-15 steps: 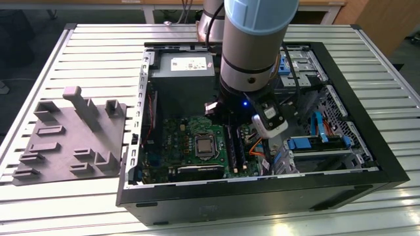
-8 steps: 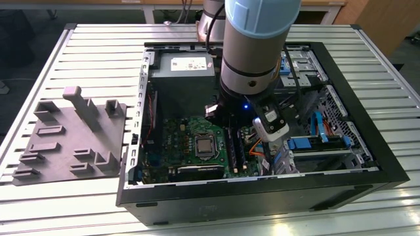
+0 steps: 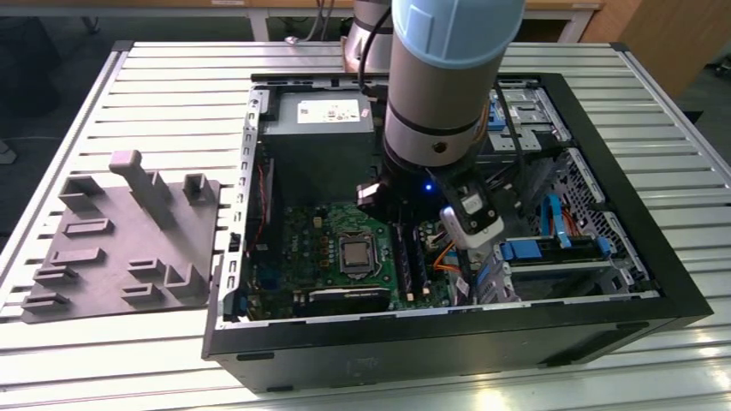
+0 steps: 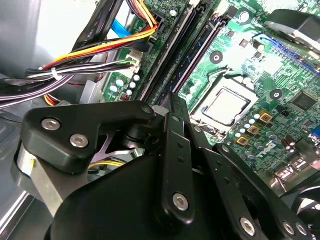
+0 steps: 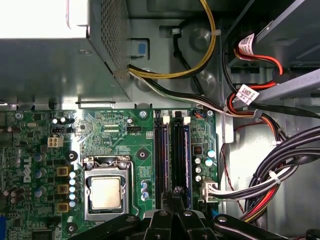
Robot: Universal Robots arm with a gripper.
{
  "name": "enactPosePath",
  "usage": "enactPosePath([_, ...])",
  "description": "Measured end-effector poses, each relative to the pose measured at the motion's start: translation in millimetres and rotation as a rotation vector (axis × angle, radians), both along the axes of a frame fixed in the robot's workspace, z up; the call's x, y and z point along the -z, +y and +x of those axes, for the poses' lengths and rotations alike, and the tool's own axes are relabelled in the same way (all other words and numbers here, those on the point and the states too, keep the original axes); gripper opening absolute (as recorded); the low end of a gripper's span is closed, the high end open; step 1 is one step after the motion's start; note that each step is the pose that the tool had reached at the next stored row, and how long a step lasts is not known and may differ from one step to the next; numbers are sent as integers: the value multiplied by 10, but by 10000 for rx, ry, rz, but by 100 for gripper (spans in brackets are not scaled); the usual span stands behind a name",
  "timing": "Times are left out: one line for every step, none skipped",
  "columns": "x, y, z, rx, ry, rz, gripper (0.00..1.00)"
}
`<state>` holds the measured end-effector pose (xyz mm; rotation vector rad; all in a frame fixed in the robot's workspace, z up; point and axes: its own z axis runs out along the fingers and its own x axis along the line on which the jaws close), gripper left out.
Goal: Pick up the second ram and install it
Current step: 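Press down the second ram until it locks into place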
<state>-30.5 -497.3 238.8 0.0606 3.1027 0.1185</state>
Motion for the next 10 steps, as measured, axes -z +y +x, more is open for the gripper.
enactPosePath([0,-3,0,0,1,0,11])
enactPosePath([0,-6,0,0,0,1,11])
enactPosePath([0,-9,0,0,0,0,11])
enactPosePath([0,-12,0,0,0,0,11])
enactPosePath([0,-15,0,0,0,0,11])
enactPosePath([0,-18,0,0,0,0,11])
enactPosePath([0,-20,0,0,0,0,11])
enactPosePath([0,-22,0,0,0,0,11])
enactPosePath([0,-24,0,0,0,0,11])
enactPosePath([0,-27,0,0,0,0,11])
